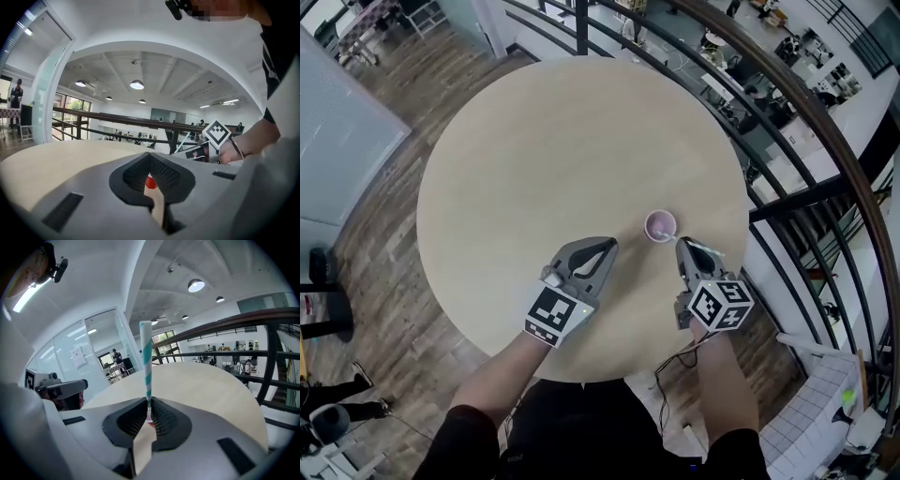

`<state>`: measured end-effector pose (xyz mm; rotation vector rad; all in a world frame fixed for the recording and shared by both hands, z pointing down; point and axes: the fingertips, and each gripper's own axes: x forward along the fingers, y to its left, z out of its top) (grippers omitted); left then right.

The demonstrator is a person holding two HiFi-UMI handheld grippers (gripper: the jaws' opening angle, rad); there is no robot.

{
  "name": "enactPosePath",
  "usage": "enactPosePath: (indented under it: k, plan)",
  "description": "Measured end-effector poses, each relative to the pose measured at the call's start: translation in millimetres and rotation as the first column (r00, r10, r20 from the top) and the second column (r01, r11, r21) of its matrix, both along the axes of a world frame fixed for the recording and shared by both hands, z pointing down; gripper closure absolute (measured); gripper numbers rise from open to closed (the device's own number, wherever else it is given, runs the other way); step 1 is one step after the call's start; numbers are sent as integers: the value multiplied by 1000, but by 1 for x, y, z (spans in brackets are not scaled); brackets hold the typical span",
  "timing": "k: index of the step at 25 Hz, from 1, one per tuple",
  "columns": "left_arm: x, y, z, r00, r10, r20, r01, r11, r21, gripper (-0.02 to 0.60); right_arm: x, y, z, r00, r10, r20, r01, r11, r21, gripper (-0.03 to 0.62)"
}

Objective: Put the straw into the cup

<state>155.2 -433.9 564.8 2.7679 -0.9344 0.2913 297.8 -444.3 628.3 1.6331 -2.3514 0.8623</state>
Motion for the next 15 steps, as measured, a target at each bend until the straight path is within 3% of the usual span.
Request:
enactPosePath:
  k: [15]
  plan:
    - [-13,-21,19,999,-51,1,51,998,-44,577,-11,-27,43,999,-37,-34,31,989,-142,556]
